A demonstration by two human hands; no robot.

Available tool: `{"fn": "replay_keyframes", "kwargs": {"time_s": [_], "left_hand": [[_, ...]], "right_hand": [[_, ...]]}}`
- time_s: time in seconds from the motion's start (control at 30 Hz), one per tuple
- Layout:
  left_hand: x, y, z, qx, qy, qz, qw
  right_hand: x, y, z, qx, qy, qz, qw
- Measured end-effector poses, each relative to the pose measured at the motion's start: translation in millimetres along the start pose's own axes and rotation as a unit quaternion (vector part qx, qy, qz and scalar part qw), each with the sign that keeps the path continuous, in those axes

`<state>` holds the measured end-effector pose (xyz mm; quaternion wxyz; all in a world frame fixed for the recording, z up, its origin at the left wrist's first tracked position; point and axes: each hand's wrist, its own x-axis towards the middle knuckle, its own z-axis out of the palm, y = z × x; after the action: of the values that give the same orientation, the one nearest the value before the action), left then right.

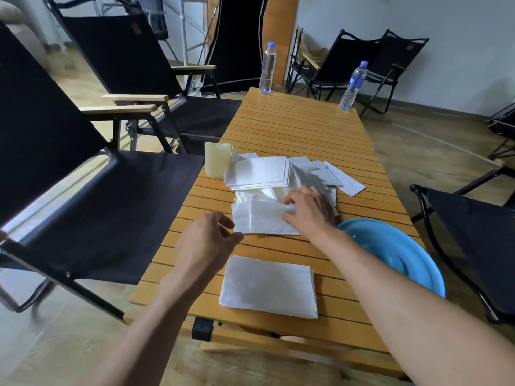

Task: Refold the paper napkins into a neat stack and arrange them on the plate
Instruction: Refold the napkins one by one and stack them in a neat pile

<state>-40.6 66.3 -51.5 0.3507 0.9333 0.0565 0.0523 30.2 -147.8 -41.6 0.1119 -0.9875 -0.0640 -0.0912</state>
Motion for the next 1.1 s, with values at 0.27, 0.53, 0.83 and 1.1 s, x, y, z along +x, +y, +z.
{"fn": "replay_keyframes", "kwargs": {"time_s": [0.27,0.53,0.83,1.1], "left_hand": [[-2,0,0,0.011,0.006,0.003,1.0],[-2,-3,-2,0.027,0.018,0.004,0.999],[-1,-4,-6,0.007,0.025,0.008,1.0],[-2,7,-9,-0.099,0.057,0.169,0.979]], "right_hand": [[-22,1,0,0.032,0.102,-0.024,0.994],[-41,-15,23,0.066,-0.026,-0.124,0.99],[-32,-23,12,0.087,-0.008,-0.085,0.993],[-48,-35,-40,0.086,0.116,-0.199,0.969]]}}
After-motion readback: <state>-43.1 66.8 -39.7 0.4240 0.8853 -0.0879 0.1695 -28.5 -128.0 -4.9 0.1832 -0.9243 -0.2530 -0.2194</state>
